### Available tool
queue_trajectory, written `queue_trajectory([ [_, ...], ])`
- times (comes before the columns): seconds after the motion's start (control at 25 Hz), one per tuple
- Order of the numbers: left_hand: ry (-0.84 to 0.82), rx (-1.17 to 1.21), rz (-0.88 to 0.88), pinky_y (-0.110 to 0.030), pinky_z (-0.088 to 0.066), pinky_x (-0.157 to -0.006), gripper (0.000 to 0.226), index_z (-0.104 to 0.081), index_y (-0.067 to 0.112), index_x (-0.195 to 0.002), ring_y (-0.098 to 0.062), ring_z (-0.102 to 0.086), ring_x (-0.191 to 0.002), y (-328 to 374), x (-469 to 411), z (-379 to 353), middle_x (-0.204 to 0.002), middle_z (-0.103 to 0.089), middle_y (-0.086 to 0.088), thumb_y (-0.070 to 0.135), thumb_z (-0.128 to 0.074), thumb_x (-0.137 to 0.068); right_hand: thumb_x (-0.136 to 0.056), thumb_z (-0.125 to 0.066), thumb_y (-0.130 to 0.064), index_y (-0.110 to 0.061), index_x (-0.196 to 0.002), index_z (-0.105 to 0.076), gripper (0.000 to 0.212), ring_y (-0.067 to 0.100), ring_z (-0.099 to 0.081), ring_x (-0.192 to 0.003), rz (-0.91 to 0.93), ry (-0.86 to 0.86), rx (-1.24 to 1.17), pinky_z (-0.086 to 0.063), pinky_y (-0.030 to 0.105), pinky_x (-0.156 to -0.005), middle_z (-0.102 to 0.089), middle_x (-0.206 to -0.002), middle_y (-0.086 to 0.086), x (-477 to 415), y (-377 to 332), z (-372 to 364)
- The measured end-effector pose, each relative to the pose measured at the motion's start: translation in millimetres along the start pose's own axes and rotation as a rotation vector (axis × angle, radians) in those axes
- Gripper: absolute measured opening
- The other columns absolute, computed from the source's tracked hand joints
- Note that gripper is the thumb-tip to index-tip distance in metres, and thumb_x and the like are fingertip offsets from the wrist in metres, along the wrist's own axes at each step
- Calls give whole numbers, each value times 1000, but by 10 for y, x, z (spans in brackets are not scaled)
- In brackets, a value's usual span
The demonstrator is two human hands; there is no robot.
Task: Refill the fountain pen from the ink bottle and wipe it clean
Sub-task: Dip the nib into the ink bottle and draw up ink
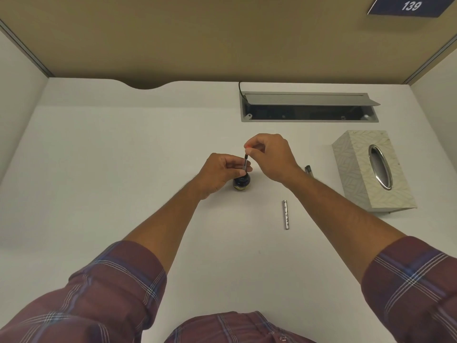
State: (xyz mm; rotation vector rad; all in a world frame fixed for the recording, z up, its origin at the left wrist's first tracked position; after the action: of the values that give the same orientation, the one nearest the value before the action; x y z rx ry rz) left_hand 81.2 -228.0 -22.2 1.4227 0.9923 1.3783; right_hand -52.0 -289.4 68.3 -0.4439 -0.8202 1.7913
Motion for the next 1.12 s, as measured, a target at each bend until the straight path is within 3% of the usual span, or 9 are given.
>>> queue_trajectory([
  [0.2,-6,22,-4,-34,-60,-104,30,-77,4,-121,-26,-78,-115,9,1,1,-117,-82,-15,-8,-72,-94,-94,-72,-21,-13,-110,-77,18,7,-67,-89,-32,-28,-90,-49,17,-74,-75,-101,-5,12,0,1],
  [0.36,-12,21,-7,-33,-60,-103,30,-78,7,-120,-25,-78,-115,20,-4,-4,-117,-83,-13,-8,-71,-95,-92,-76,-27,-14,-97,-76,15,2,-64,-79,-41,-4,-62,-46,16,-67,-74,-92,-6,6,9,8],
  [0.6,-5,24,-13,-32,-58,-105,26,-79,7,-120,-24,-77,-117,-2,-10,3,-116,-83,-10,-2,-70,-98,-98,-65,-15,-16,-106,-79,15,8,-64,-91,-29,-57,-5,-55,30,-86,-74,-100,-8,-6,-11,-23],
  [0.72,0,38,-12,-32,-58,-106,26,-78,7,-121,-24,-77,-117,-8,-10,2,-116,-83,-11,-2,-70,-98,-97,-68,-21,-17,-109,-78,16,9,-66,-93,-44,-55,-38,-58,35,-91,-74,-103,-9,-1,0,-22],
  [0.88,2,25,-12,-31,-58,-106,26,-78,5,-122,-22,-77,-117,-6,-5,0,-117,-83,-10,-2,-69,-99,-87,-77,-43,-24,-90,-72,20,8,-68,-88,-79,3,17,-58,43,-87,-72,-89,-15,-14,57,5],
  [1.0,8,1,-21,-31,-57,-106,27,-77,3,-125,-21,-77,-117,-6,-11,3,-117,-83,-10,-2,-69,-99,-90,-74,-41,-28,-83,-68,16,10,-66,-86,-72,-5,83,-56,51,-92,-65,-80,-21,-30,35,-16],
  [1.12,12,4,-30,-33,-57,-108,28,-77,3,-125,-23,-77,-118,-24,-14,7,-116,-83,-11,-2,-69,-99,-96,-66,-32,-34,-86,-67,10,12,-65,-91,-52,-45,108,-52,55,-98,-66,-86,-20,-28,-3,-58],
])
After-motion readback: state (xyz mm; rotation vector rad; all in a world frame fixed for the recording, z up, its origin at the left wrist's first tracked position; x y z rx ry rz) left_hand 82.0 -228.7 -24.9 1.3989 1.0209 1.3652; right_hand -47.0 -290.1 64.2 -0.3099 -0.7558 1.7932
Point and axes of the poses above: each hand's wrist, its own x-axis away from the middle knuckle, its own z-axis out of the back of the hand, y = z × x, the point moved 9 cm from there along -x, towards the middle knuckle
